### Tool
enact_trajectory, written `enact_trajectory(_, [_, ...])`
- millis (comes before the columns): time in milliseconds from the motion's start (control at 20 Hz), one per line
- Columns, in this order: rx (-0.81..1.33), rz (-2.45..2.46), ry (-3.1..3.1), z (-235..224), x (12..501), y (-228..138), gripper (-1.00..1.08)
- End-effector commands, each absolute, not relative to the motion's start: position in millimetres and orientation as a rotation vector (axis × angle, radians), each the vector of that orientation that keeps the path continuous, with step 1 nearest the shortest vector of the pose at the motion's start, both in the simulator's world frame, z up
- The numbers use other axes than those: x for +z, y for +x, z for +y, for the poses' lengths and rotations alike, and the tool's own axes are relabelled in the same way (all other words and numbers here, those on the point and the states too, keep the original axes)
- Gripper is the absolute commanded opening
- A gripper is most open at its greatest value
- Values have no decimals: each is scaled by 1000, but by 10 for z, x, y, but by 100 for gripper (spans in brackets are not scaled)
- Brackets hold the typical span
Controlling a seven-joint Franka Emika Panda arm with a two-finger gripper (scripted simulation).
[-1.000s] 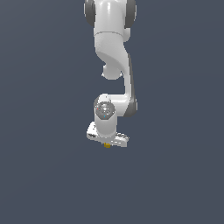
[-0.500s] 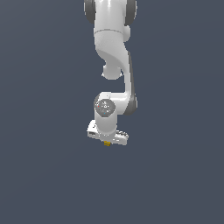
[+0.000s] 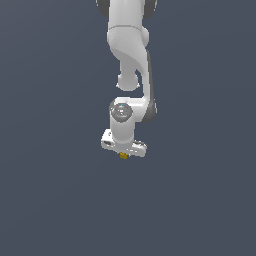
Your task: Pick up the object and move it to a goal position.
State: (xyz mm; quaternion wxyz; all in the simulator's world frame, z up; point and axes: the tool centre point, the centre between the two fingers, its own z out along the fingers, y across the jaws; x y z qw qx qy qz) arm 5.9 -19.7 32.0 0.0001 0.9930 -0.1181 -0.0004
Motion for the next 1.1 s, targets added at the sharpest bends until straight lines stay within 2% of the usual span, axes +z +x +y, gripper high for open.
enact_trajectory(0, [0,-371,3120,-185,353,-84,-100])
enact_trajectory(650, [0,-371,3120,-116,531,-908,-100])
enact_trajectory(1050, [0,-371,3120,-86,608,-1247,-100])
